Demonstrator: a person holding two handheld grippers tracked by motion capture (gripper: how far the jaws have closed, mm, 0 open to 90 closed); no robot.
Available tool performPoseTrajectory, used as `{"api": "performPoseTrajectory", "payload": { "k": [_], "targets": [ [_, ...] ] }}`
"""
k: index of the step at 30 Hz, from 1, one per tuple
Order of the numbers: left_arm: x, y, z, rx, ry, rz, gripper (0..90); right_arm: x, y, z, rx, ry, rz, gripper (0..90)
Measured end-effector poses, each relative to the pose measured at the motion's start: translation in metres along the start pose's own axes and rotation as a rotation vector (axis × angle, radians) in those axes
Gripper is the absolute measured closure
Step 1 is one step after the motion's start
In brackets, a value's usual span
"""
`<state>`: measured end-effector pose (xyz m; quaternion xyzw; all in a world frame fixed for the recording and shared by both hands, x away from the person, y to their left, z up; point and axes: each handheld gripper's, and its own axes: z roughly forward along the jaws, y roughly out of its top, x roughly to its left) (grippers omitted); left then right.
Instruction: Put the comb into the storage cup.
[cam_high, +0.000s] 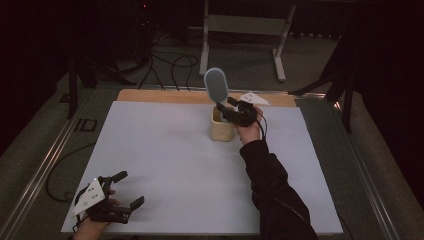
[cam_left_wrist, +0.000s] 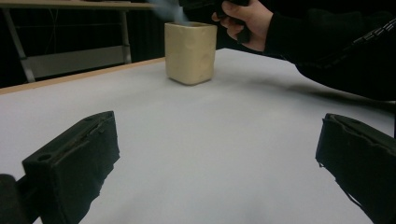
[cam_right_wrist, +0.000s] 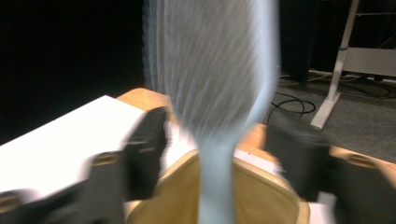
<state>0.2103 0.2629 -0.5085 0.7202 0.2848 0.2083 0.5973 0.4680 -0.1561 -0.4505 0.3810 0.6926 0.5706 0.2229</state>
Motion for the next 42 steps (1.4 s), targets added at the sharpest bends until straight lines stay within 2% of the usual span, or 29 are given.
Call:
{"api": "performPoseTrajectory", "payload": {
  "k": [1, 2, 4, 5, 14, 18, 20, 42],
  "targets": [
    [0.0, 0.0, 0.0, -0.001, 0.0, 0.002, 0.0, 0.001, 0.001, -0.001, 0.004, -0.002, -0.002, 19.3],
    [0.0, 0.0, 0.0, -0.002, 0.001, 0.003, 0.0, 0.003, 0.001, -0.001, 0.009, -0.002, -0.013, 13.6],
    [0.0, 0.0, 0.0, -0.005, 0.002, 0.001, 0.0, 0.005, 0.002, -0.003, 0.014, 0.003, -0.039, 8.2],
    [0.0, 0.0, 0.0, -0.005, 0.002, 0.0, 0.0, 0.005, 0.002, -0.004, 0.017, 0.019, -0.047, 8.0],
    [0.0, 0.0, 0.0, -0.003, 0.003, 0.003, 0.0, 0.006, 0.007, -0.01, 0.008, 0.02, -0.071, 7.6],
    [-0.001, 0.0, 0.0, -0.002, 0.003, 0.003, 0.0, 0.007, 0.008, -0.012, 0.009, 0.013, -0.074, 7.6],
    [-0.001, 0.001, 0.001, -0.002, 0.002, 0.003, 0.0, 0.006, 0.01, -0.013, 0.016, 0.026, -0.066, 7.6],
    [-0.001, 0.001, 0.004, 0.003, -0.002, 0.006, 0.0, 0.005, 0.017, -0.025, 0.07, 0.055, -0.065, 7.6]
  ]
}}
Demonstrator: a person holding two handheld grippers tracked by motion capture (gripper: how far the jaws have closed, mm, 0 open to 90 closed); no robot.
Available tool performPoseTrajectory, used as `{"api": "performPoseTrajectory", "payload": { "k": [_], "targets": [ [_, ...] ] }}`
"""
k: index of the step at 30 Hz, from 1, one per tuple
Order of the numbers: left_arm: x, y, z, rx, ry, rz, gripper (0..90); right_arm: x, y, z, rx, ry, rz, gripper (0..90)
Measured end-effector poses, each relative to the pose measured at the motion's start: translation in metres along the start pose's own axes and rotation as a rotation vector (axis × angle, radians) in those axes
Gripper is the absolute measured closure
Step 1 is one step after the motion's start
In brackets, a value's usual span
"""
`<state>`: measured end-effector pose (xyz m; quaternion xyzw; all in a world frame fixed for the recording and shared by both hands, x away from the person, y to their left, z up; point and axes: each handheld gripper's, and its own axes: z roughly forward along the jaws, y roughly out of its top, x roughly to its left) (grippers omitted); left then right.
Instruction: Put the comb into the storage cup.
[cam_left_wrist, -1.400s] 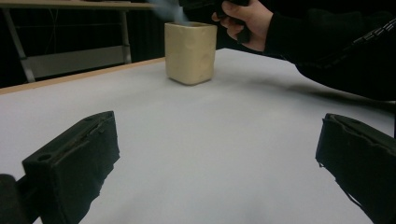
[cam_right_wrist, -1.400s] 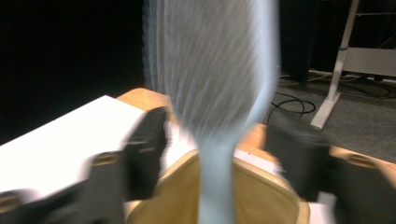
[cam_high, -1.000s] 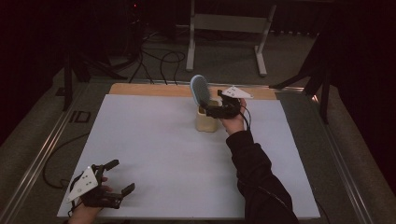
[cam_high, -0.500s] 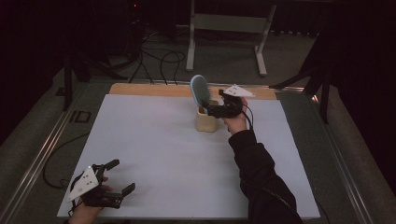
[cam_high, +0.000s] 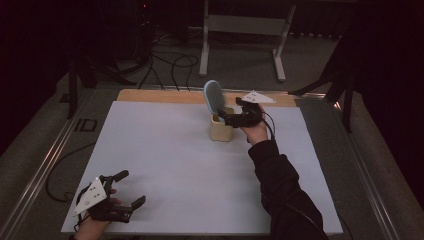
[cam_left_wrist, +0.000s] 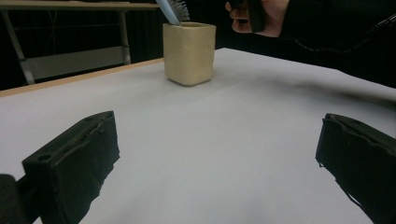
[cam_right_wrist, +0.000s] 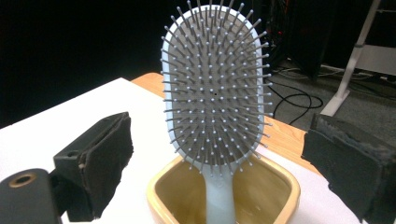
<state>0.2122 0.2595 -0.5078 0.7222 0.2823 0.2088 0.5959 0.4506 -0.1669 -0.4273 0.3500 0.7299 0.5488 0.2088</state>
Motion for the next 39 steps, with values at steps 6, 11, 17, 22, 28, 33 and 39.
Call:
{"api": "performPoseTrajectory", "payload": {
  "k": [6, 11, 17, 22, 28, 33, 39],
  "targets": [
    [0.0, 0.0, -0.002, -0.004, 0.005, -0.003, 0.0, 0.001, 0.005, -0.007, -0.001, -0.001, -0.019, 7.6],
    [0.0, 0.0, -0.002, -0.006, 0.004, -0.002, 0.0, 0.002, 0.007, -0.014, 0.009, -0.014, -0.03, 7.7],
    [0.0, 0.0, -0.002, -0.006, 0.003, -0.003, 0.0, 0.004, 0.004, -0.024, 0.02, -0.007, -0.032, 7.7],
    [-0.001, 0.0, -0.002, -0.006, 0.001, -0.004, 0.0, 0.005, -0.001, -0.032, 0.021, -0.002, -0.036, 7.7],
    [-0.001, 0.0, -0.002, -0.003, 0.003, -0.001, 0.0, 0.006, -0.008, -0.046, 0.022, 0.011, -0.023, 7.7],
    [-0.001, 0.0, -0.002, -0.003, 0.0, -0.001, 0.0, 0.008, -0.013, -0.052, 0.031, 0.015, -0.026, 7.7],
    [-0.001, 0.0, -0.002, -0.005, 0.0, -0.001, 0.0, 0.011, -0.025, -0.063, 0.034, 0.031, -0.021, 7.7]
  ]
}}
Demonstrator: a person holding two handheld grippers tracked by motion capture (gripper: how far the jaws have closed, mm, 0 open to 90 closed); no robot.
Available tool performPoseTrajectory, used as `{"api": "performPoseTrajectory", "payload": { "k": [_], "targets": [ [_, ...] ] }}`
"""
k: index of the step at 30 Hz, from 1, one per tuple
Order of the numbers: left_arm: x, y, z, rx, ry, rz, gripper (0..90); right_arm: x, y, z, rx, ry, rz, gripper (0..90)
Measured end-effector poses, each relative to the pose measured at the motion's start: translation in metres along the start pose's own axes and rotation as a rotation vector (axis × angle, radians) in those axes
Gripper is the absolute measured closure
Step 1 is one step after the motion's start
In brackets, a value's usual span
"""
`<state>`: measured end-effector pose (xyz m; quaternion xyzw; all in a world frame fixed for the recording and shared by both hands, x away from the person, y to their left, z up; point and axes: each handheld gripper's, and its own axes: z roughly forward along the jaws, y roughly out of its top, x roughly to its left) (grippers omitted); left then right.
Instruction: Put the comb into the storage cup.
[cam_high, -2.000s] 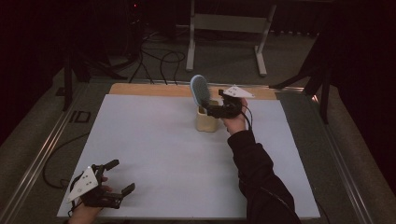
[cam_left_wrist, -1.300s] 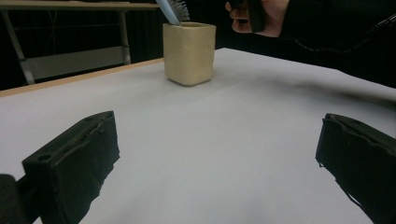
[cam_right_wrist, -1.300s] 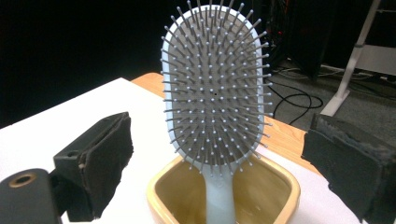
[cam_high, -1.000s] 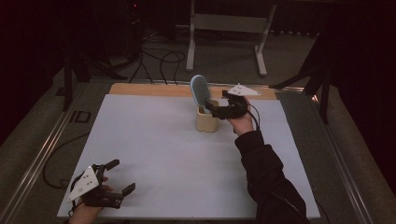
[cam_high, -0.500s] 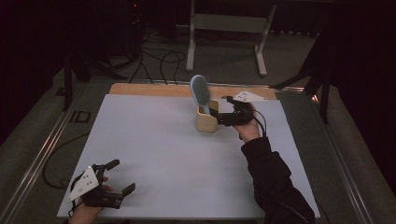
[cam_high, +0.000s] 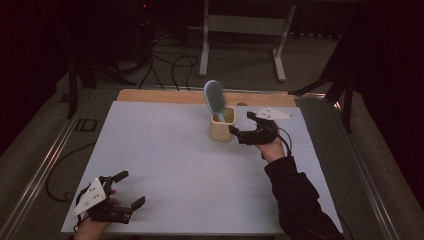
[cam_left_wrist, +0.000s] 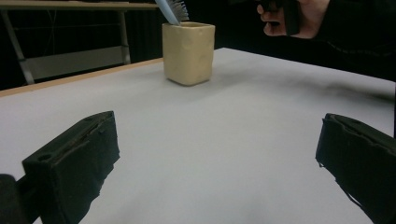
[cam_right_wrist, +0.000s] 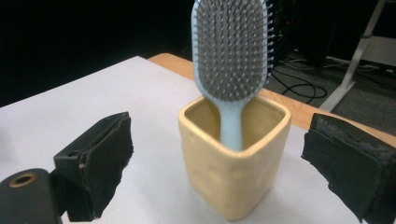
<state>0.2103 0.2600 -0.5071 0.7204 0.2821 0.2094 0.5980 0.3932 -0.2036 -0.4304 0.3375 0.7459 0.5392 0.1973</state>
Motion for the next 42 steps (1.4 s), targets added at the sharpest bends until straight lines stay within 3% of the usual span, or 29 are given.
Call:
{"api": "performPoseTrajectory", "payload": {
  "k": [12, 28, 42],
  "targets": [
    [0.0, 0.0, 0.0, 0.0, -0.006, 0.005, 0.0, 0.003, -0.025, -0.016, 0.017, 0.025, -0.005, 7.7],
    [-0.001, 0.001, 0.0, 0.0, -0.008, 0.005, 0.0, 0.018, -0.056, -0.033, 0.037, 0.059, 0.001, 7.7],
    [-0.001, 0.001, 0.0, -0.001, -0.006, 0.006, 0.0, 0.025, -0.091, -0.066, 0.064, 0.089, -0.003, 7.8]
  ]
}}
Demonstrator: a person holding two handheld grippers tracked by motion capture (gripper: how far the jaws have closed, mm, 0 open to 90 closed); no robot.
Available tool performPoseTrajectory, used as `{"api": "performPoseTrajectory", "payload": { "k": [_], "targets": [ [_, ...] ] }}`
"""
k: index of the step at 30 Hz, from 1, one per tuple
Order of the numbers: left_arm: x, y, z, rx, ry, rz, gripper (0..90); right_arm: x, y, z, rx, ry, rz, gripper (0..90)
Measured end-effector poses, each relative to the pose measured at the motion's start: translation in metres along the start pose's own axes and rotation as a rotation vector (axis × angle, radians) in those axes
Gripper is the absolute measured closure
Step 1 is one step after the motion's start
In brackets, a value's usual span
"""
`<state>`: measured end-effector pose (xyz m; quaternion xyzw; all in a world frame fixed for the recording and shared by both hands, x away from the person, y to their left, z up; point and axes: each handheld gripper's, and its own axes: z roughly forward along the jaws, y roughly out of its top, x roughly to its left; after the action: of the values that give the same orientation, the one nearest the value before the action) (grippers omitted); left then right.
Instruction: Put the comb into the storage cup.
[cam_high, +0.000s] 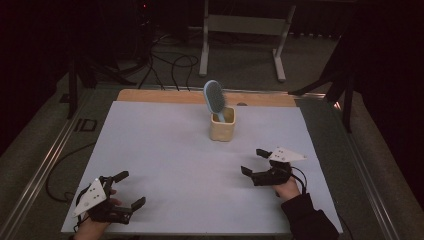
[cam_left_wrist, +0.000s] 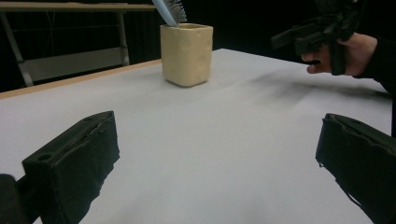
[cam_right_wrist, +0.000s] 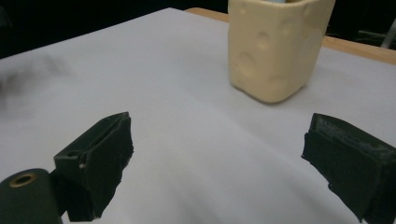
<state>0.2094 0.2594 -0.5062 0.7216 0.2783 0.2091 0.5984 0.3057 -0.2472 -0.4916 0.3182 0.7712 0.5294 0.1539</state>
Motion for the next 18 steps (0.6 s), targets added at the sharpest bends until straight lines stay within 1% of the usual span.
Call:
{"api": "performPoseTrajectory", "payload": {
  "k": [3, 5, 6, 8, 12, 15, 17, 18],
  "targets": [
    [0.0, 0.0, 0.0, 0.003, -0.001, 0.001, 0.0, -0.001, -0.008, -0.012, -0.003, -0.002, 0.008, 7.8],
    [0.0, 0.0, 0.0, 0.004, -0.001, 0.001, 0.0, -0.001, -0.012, -0.017, 0.001, -0.008, 0.014, 7.8],
    [0.0, 0.0, 0.0, 0.004, 0.0, 0.003, 0.0, -0.001, -0.012, -0.017, 0.001, -0.008, 0.014, 7.8],
    [0.0, 0.0, 0.0, 0.003, 0.0, 0.001, 0.0, -0.001, -0.018, -0.025, 0.007, -0.021, 0.013, 7.7],
    [0.0, 0.0, 0.001, 0.005, 0.0, 0.003, 0.0, -0.001, -0.025, -0.034, 0.019, -0.03, 0.011, 7.7],
    [0.0, 0.0, 0.0, 0.007, 0.001, 0.005, 0.0, -0.002, -0.029, -0.038, 0.025, -0.03, 0.02, 7.7],
    [0.0, 0.0, 0.001, 0.006, 0.002, 0.004, 0.0, -0.002, -0.035, -0.044, 0.037, -0.041, 0.02, 7.7],
    [0.0, 0.0, 0.001, 0.006, 0.002, 0.004, 0.0, -0.002, -0.035, -0.044, 0.037, -0.041, 0.02, 7.7]
  ]
}}
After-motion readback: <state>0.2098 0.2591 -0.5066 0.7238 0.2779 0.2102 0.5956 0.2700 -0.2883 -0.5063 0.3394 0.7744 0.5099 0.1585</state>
